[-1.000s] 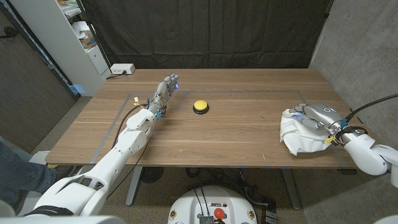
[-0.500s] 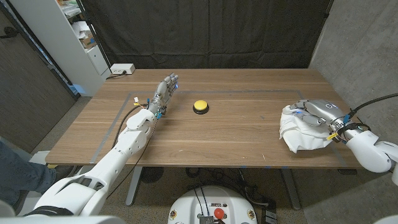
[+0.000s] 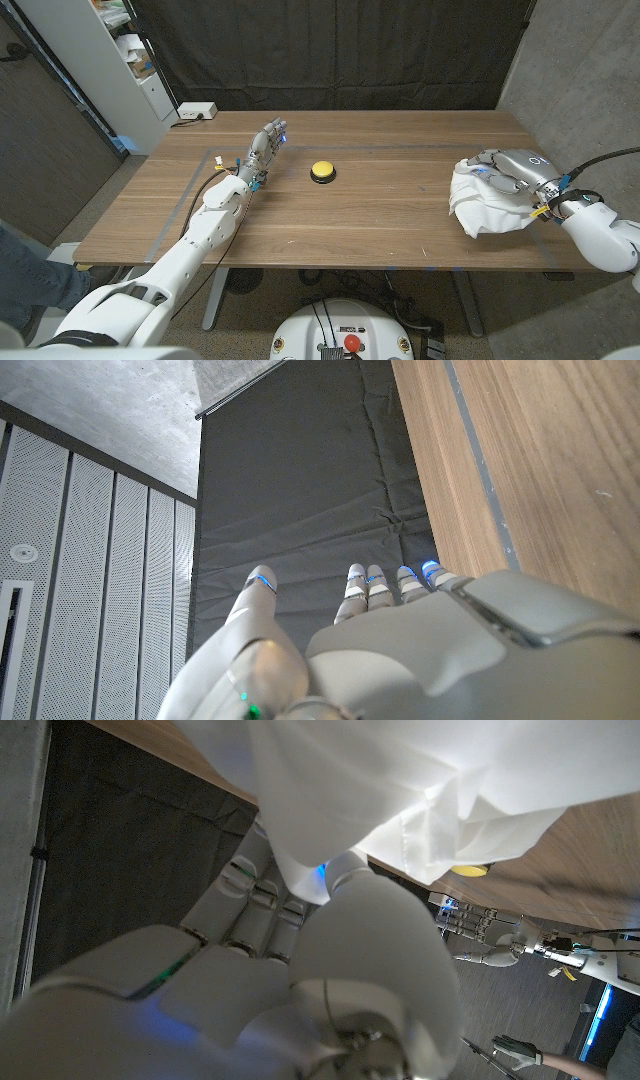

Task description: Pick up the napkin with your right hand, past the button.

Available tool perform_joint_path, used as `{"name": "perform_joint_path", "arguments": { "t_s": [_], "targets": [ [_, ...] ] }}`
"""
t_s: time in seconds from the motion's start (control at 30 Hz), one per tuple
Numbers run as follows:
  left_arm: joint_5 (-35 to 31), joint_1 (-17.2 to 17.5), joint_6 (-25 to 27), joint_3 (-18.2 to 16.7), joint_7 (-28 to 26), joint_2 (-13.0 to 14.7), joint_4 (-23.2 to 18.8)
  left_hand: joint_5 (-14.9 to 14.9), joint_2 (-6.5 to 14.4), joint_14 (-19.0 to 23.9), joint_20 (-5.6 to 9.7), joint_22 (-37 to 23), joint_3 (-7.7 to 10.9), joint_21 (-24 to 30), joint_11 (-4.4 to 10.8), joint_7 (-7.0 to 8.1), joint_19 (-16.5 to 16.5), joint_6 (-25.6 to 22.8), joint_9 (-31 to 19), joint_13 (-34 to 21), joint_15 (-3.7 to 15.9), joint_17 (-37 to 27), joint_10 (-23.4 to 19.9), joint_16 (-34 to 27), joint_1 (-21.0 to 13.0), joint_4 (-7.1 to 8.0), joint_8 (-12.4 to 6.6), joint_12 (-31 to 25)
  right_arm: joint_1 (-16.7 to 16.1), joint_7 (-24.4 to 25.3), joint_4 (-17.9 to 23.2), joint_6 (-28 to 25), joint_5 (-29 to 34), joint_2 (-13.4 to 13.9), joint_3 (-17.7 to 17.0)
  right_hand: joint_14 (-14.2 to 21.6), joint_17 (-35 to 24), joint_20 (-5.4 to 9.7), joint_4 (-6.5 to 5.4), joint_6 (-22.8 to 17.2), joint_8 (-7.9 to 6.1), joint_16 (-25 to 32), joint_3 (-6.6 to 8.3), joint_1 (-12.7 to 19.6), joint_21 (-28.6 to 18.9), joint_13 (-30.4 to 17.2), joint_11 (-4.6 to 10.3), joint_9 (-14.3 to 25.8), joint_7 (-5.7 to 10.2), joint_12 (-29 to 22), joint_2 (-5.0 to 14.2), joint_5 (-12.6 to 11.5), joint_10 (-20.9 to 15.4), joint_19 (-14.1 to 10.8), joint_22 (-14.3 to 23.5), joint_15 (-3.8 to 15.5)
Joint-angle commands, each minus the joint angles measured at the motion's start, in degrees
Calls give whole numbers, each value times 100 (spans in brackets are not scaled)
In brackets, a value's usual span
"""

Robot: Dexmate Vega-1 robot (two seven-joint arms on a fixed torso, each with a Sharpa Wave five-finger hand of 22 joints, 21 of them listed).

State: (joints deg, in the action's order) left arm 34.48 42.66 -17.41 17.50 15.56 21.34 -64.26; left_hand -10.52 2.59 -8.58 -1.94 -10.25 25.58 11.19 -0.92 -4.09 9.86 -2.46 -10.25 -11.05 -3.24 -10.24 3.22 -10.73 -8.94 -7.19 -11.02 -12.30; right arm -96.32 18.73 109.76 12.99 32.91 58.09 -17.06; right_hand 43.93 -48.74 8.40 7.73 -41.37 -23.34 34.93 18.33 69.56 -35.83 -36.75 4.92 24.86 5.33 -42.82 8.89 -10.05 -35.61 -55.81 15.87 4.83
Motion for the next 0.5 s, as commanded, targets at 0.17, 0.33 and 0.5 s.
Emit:
{"name": "perform_joint_path", "arguments": {
  "t_s": [0.17,0.33,0.5],
  "targets": [
    [-1,-57,-20,-10,62,-7,75,-5,-9,-28,-30,-20,-30,24,-4,-34,127,-33,-20,-30,2,-17,9,-2,-50,7,9,3,120,-466,297,315,401,-660,-482,83,-37,383,-74,-61,-23,-66,-9,-64,-72,-13,-17,17,-23,-35,14,-45,-62,51,2,685],
    [32,-90,-48,-27,125,-33,166,-5,-7,-32,-28,-20,-33,24,-2,-31,129,-33,-20,-30,3,-17,12,-1,-52,7,9,5,174,-602,373,374,470,-764,-580,94,-52,381,-86,-66,-19,-95,-9,-84,-99,-6,-26,17,-24,-32,20,-49,-63,72,-2,679],
    [45,-124,-95,-45,176,-62,274,-5,-6,-35,-12,-20,-37,25,10,-22,130,-41,-20,-30,15,-17,9,0,-53,7,7,4,245,-739,442,396,538,-846,-624,104,-65,381,-96,-75,-20,-112,-11,-100,-123,-9,-21,18,-25,-34,25,-52,-63,74,-5,675]
  ]
}}
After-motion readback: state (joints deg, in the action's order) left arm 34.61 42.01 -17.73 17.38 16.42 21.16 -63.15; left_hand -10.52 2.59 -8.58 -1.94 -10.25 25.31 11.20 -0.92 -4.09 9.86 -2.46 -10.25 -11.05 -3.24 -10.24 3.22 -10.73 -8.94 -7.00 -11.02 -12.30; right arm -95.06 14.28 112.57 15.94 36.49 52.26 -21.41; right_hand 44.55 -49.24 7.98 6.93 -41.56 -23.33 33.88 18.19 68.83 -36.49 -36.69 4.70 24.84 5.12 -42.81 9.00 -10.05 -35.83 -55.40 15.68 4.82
